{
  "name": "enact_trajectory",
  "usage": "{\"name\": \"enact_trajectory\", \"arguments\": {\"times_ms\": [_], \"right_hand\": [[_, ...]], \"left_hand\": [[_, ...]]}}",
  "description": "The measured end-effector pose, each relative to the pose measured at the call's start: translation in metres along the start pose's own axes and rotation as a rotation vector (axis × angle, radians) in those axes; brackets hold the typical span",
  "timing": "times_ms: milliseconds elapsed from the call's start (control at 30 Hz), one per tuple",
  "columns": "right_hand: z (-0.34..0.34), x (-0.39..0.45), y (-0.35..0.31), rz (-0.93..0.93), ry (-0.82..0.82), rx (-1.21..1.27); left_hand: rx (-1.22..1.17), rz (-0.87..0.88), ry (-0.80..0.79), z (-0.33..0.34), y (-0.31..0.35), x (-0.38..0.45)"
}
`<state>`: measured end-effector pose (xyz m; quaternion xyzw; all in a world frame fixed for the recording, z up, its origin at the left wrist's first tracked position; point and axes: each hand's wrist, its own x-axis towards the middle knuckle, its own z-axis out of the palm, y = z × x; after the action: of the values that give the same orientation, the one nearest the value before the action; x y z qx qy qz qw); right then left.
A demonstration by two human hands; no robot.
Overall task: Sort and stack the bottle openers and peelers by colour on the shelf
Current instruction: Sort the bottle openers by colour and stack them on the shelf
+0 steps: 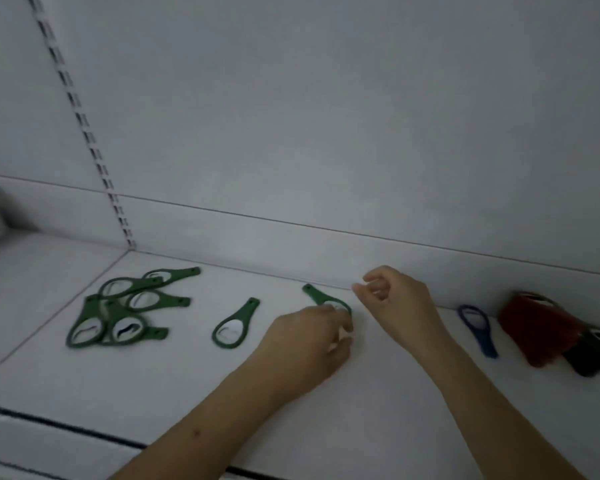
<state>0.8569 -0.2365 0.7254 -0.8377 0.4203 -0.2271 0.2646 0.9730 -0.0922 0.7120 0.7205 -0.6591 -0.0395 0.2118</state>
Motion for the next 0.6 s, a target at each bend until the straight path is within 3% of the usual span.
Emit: {"name": "enact_trajectory", "arguments": {"times_ms": [67, 100, 200, 300, 367, 500, 600], "right_hand": [[0.028, 0.003, -0.005, 0.02, -0.12, -0.136], [0.036, 0.004, -0.007, 0.009, -0.152, -0.209], [0.043, 0.009, -0.019, 0.048, -0.254, -0.261], [0.042, 0.012, -0.037, 0.038, -0.464, -0.262], [0.048, 0.008, -0.048, -0.044, -0.524, -0.108], [0.072, -0.01, -0.053, -0.09, -0.365, 0.211], [0.076, -0.016, -0.06, -0.003, -0.333, 0.485]], "left_hand": [[0.082, -0.271, 0.322, -0.008, -0.025, -0.02], [0.135, -0.403, 0.389, -0.007, -0.038, -0.03], [0.174, -0.748, 0.27, 0.003, -0.061, -0.047], [0.114, -0.753, 0.338, 0.011, -0.062, -0.049], [0.07, -0.783, 0.334, 0.009, -0.061, -0.047], [0.048, -0.784, 0.309, 0.002, -0.061, -0.05], [-0.244, -0.785, 0.424, -0.01, -0.058, -0.057]]}}
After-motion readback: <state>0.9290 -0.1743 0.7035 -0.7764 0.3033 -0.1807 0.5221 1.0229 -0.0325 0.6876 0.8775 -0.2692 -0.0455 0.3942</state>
